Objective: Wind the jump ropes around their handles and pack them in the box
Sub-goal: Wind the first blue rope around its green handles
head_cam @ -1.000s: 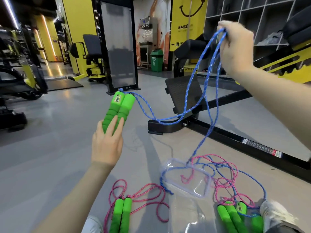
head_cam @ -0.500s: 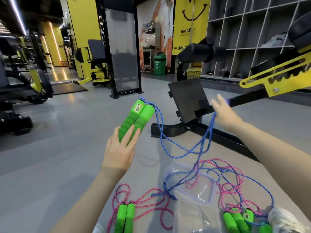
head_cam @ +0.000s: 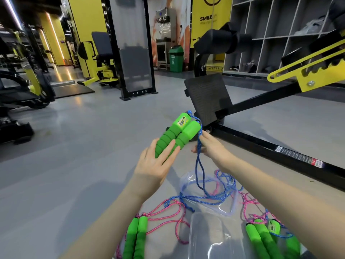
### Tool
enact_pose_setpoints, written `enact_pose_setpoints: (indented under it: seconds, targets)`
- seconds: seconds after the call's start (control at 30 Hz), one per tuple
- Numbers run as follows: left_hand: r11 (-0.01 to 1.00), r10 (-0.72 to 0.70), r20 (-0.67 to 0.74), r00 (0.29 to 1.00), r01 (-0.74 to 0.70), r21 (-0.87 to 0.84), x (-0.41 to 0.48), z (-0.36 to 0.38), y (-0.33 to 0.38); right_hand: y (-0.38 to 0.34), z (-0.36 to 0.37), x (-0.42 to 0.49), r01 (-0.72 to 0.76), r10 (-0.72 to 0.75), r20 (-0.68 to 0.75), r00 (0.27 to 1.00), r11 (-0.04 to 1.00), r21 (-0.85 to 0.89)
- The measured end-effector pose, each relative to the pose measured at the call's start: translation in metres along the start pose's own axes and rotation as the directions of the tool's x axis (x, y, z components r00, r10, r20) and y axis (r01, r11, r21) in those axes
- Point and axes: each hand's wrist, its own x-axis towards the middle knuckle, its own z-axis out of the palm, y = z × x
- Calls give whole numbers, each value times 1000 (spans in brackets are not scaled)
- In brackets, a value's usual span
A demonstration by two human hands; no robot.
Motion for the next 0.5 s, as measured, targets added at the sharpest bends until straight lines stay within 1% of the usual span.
enact_pose_setpoints:
  seconds: [0.07,0.1,0.17,0.23,0.3,0.4,0.43,0.5]
  targets:
    - [1000,22,-4,1000,-22,4,1,1,5,5,1,-4,-27,29,-50,998,999,45]
    - [999,39,-8,999,-39,8,1,1,8,8,-1,-4,-45,44,-93,995,999,-13]
    - [997,74,-15,997,-74,19,1,1,13,15,-4,-1,-51,6,-180,984,969,-243]
    - [995,98,-18,995,-98,32,0,2,16,20,-3,-1,-51,-44,-197,979,890,-454]
    - [992,113,-25,993,-112,51,-1,4,17,24,-1,-3,-99,13,-142,990,781,-617]
    - [985,146,-17,989,-144,91,-3,9,14,24,9,-10,-128,192,3,981,667,-734]
    - [982,159,-2,987,-158,105,-5,9,12,21,11,-12,-106,247,65,967,620,-778]
    - [975,183,57,982,-188,121,-11,10,10,13,10,-15,-7,301,191,934,550,-835]
